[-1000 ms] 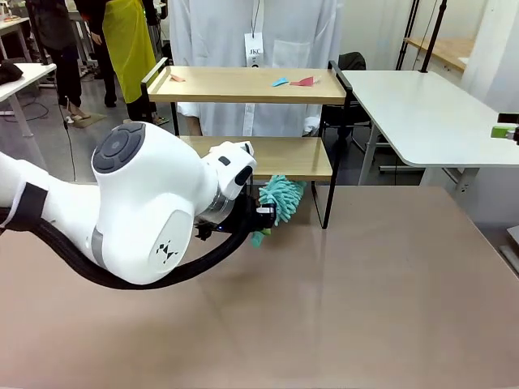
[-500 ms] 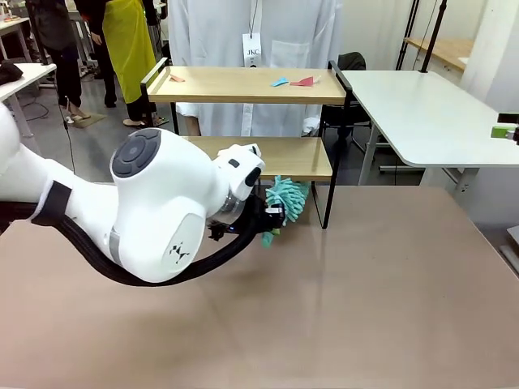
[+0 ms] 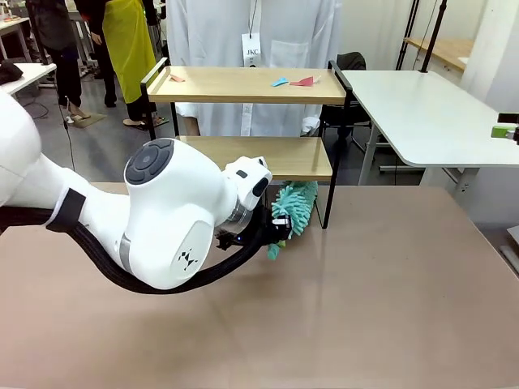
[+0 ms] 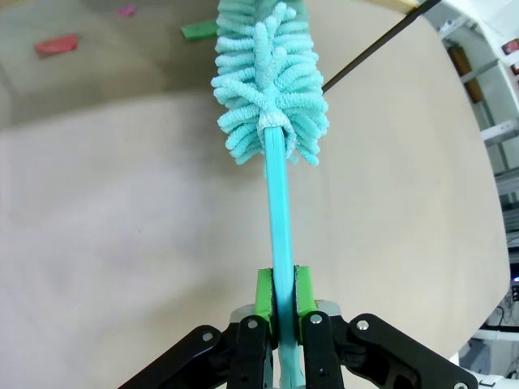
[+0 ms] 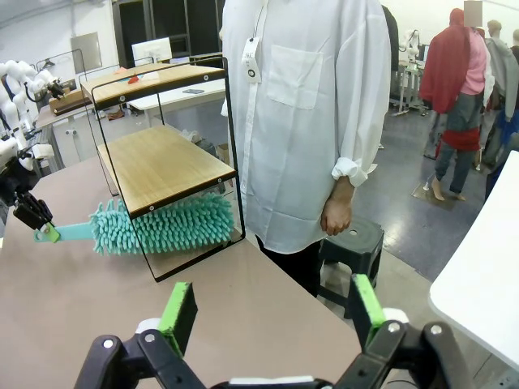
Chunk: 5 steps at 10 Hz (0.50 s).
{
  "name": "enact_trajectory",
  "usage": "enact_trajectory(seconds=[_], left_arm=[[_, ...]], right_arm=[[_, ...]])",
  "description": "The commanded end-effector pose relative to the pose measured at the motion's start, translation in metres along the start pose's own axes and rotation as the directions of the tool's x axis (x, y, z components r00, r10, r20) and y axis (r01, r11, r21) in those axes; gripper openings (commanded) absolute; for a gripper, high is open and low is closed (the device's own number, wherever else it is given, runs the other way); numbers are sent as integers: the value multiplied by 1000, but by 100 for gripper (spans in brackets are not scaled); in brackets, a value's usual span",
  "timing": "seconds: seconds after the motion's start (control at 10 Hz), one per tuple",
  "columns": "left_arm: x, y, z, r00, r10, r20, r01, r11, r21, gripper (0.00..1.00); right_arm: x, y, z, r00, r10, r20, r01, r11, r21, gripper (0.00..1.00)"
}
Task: Clean the shelf.
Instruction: Clean the specific section of the Shelf indicated by the human with the Duster.
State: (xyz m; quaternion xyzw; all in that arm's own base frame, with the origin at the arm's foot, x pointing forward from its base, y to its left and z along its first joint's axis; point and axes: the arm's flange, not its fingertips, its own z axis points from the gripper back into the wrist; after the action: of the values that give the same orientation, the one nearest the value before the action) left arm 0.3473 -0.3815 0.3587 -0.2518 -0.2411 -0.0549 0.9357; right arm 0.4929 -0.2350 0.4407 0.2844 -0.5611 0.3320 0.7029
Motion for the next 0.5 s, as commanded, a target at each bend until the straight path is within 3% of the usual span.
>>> enact_trajectory(seconds=[0.0,0.3,0.4], left_arm=[[-10,-48,-69,1000,3,-4,-3,999,32,13],[-12,-47,-81,1000,20,-15,-19,999,36,13],[-11,-49,-75,998,7,-55,-7,1000,-4,13]], right_arm=[[4,1,-1,1000,5,0,-5,1000,-1,100],[4,1,-1,1000,5,0,-5,1000,-1,100],[4,1,-1,1000,5,0,-5,1000,-1,100]])
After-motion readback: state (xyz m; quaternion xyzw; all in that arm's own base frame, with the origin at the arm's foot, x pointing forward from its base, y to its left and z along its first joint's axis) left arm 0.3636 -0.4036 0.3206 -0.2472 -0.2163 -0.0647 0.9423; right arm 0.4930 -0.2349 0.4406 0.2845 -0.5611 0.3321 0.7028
